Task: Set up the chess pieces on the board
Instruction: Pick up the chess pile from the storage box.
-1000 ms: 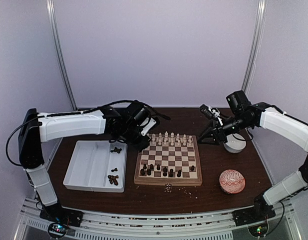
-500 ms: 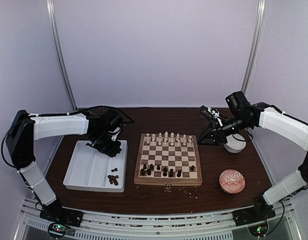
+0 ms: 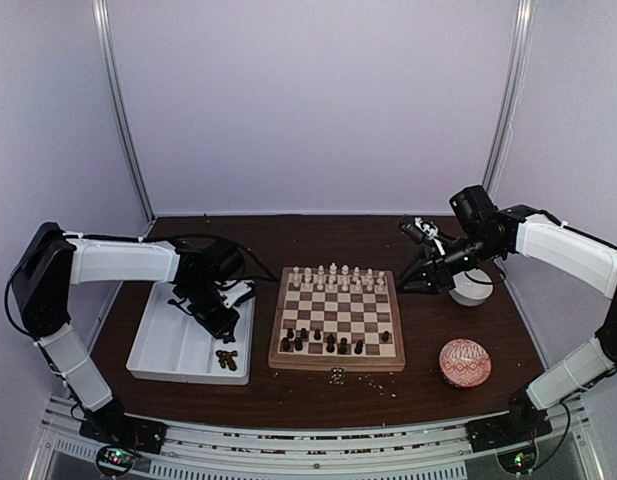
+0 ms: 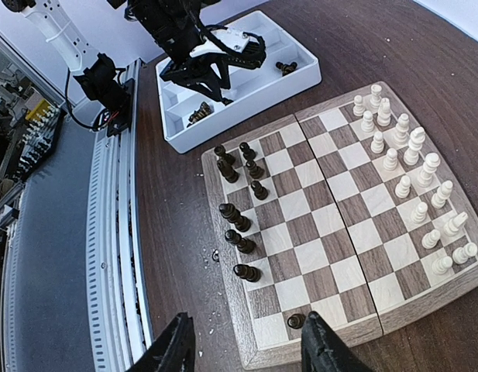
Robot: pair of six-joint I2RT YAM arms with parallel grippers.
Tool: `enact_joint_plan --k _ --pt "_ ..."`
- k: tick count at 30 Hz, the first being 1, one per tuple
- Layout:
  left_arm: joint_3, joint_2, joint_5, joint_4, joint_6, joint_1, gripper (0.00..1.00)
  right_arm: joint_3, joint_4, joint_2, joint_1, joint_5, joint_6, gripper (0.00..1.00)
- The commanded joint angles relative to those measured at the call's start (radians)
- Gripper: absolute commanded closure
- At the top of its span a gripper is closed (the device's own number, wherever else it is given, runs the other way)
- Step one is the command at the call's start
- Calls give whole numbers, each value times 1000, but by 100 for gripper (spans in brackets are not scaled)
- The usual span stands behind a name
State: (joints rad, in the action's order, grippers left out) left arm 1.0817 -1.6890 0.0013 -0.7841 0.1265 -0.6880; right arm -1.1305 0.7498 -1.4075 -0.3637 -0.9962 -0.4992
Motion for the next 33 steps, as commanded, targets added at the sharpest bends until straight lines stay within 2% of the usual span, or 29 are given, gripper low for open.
enact_joint_plan --k 1,7,12,17,19,23,27,33 --pt "-17 -23 41 46 -93 -14 74 -12 11 1 5 -21 -12 53" --pt "-1 -93 12 31 -126 -24 76 -14 13 -4 7 -20 -13 53" --pt "-4 -125 -3 25 -134 -35 82 -12 13 -7 7 -19 -14 53" --pt "-6 -124 -20 17 -132 -36 95 -15 13 -12 7 -21 -12 53" --pt "1 -123 -29 13 -129 -36 97 -15 13 -14 7 -21 -10 53" --pt "64 -94 -26 -81 -117 -36 100 -29 36 -4 5 -24 -27 52" --pt "137 21 113 -132 -117 -35 100 -69 83 41 -27 -12 -107 53" --pt "285 67 428 -157 -116 -35 100 -197 180 31 -173 169 -266 53"
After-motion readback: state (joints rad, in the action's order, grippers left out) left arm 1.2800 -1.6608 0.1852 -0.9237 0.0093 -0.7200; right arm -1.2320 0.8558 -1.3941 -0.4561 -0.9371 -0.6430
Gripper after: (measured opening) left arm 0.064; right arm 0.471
